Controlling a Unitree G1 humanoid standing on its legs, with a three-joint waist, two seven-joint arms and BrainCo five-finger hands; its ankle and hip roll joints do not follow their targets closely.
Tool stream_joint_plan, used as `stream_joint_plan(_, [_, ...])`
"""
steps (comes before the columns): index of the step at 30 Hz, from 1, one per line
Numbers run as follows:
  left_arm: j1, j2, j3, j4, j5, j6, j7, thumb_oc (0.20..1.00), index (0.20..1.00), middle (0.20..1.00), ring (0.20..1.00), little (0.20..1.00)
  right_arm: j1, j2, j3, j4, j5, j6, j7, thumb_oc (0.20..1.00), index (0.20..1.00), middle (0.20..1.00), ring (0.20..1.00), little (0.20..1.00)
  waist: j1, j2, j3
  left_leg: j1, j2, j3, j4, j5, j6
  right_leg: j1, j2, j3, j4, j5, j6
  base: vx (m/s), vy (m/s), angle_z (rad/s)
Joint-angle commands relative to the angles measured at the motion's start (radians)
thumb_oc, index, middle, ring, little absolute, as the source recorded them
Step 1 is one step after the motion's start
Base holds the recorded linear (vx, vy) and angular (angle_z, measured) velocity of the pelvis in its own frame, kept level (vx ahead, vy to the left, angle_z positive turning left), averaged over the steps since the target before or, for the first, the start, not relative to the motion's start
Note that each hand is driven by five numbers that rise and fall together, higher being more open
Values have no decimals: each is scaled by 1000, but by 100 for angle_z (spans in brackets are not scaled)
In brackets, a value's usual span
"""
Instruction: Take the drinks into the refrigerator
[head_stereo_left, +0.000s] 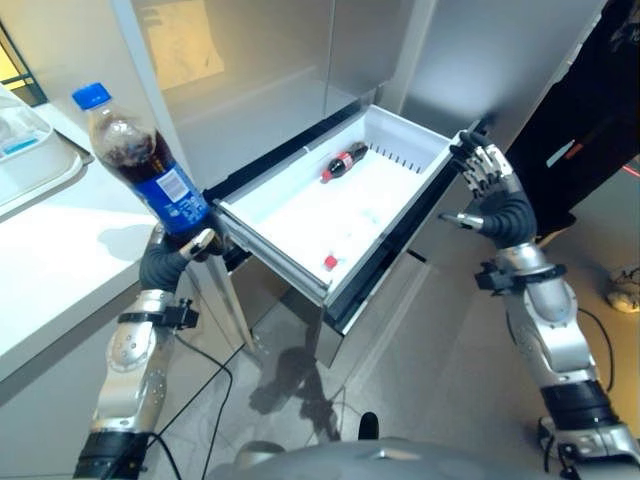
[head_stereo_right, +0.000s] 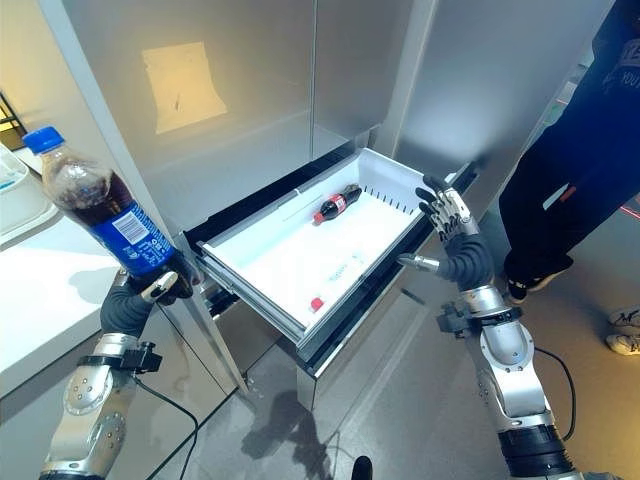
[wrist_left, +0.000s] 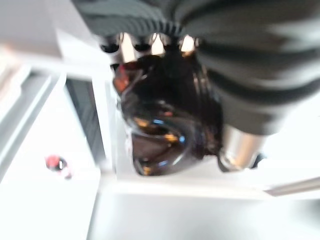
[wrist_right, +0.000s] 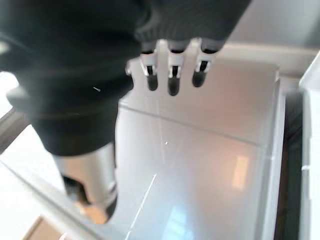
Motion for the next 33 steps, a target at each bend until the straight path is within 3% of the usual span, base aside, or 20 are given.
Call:
stream_joint_plan(1, [-102, 63, -5, -210, -82, -85, -100, 200, 200, 200, 200, 200, -96, -72, -17, -8, 73, -21, 41, 1000, 1000, 1000, 1000, 1000, 23, 21, -14, -33, -73, -65, 1, -38, 101, 67, 22, -33, 106, -133, 3, -42, -21, 3])
stream_joint_plan(2, [-93, 95, -43, -250, -114, -67, -147, 200, 200, 200, 200, 200, -111, -98, 30, 17, 180, 4, 98, 1000, 1000, 1000, 1000, 1000, 29, 18, -12, -36, -73, -66, 1, -35, 99, 67, 21, -36, 105, -130, 4, 0, 0, 0])
stream_joint_plan(4, [-91, 111, -61, -261, -125, -64, -163, 200, 200, 200, 200, 200, -125, -107, 56, 35, 227, 12, 117, 1000, 1000, 1000, 1000, 1000, 31, 17, -12, -36, -72, -66, 1, -34, 99, 67, 20, -37, 105, -130, 4, 0, 0, 0])
stream_joint_plan(5, [-100, 160, -112, -284, -135, -57, -193, 200, 200, 200, 200, 200, -179, -145, 128, 69, 283, 33, 152, 1000, 1000, 1000, 1000, 1000, 36, 17, -10, -38, -73, -66, 1, -31, 97, 66, 20, -39, 105, -127, 5, -26, -14, 4])
stream_joint_plan(10, [-133, 268, -184, -299, -138, -46, -238, 200, 200, 200, 200, 200, -310, -212, 288, 114, 388, 88, 230, 1000, 1000, 1000, 1000, 1000, 41, 20, -8, -36, -71, -61, 1, -27, 95, 64, 20, -36, 107, -126, 6, -12, -6, 3])
stream_joint_plan(14, [-213, 385, -308, -286, -132, -27, -275, 200, 200, 200, 200, 200, -459, -212, 469, 132, 517, 152, 301, 1000, 1000, 1000, 1000, 1000, 42, 25, -7, -32, -69, -56, 1, -25, 93, 56, 22, -34, 121, -129, 8, 0, 0, 0])
stream_joint_plan(22, [-301, 486, -434, -216, -48, -26, -291, 200, 200, 200, 200, 200, -531, -180, 624, 39, 667, 229, 387, 1000, 1000, 1000, 1000, 1000, 40, 35, -5, -30, -68, -50, 1, -22, 92, 57, 20, -32, 121, -129, 13, 1, 0, -1])
stream_joint_plan(33, [-295, 471, -448, -169, 11, -29, -277, 200, 200, 200, 200, 200, -522, -136, 689, -92, 718, 268, 428, 1000, 1000, 1000, 1000, 1000, 40, 40, -4, -26, -68, -44, 1, -24, 94, 57, 19, -30, 121, -131, 15, 0, 0, 0])
